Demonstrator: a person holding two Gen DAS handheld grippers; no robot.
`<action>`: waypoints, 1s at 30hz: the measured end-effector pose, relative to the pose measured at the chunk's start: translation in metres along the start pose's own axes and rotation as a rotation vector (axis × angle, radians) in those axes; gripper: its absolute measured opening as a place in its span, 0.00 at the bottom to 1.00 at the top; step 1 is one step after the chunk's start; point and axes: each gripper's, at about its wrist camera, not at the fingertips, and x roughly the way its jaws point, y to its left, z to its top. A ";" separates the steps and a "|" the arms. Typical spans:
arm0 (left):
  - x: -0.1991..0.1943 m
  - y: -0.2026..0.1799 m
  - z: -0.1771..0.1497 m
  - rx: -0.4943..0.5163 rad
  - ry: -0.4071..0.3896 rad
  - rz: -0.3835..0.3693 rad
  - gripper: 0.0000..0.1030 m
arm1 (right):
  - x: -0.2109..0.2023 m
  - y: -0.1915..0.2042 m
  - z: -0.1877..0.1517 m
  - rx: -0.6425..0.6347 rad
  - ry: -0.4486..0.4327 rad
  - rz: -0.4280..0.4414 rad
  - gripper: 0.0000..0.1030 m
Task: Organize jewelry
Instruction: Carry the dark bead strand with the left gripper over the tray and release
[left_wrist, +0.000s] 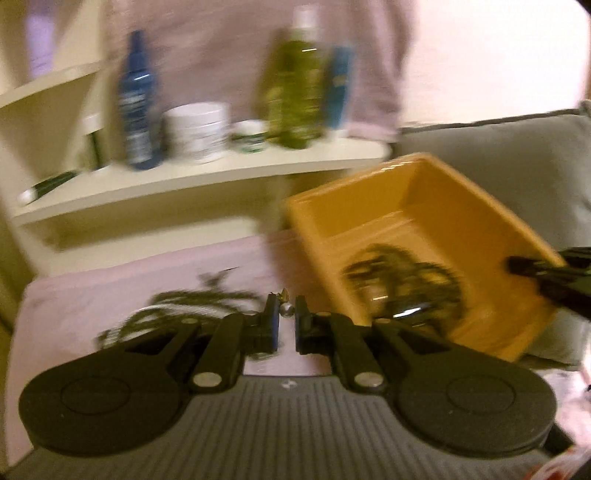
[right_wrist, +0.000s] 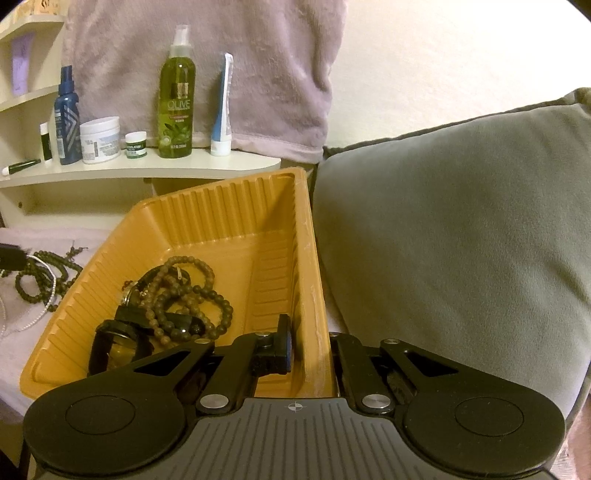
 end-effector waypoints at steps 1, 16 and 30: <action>0.000 -0.008 0.002 0.005 -0.002 -0.021 0.07 | 0.000 0.000 0.000 0.000 -0.002 0.001 0.05; 0.027 -0.062 -0.004 0.072 0.076 -0.157 0.07 | -0.001 0.000 0.001 0.010 -0.001 0.003 0.05; 0.011 -0.040 -0.003 0.022 0.024 -0.093 0.18 | -0.001 0.000 0.002 0.009 -0.002 0.005 0.05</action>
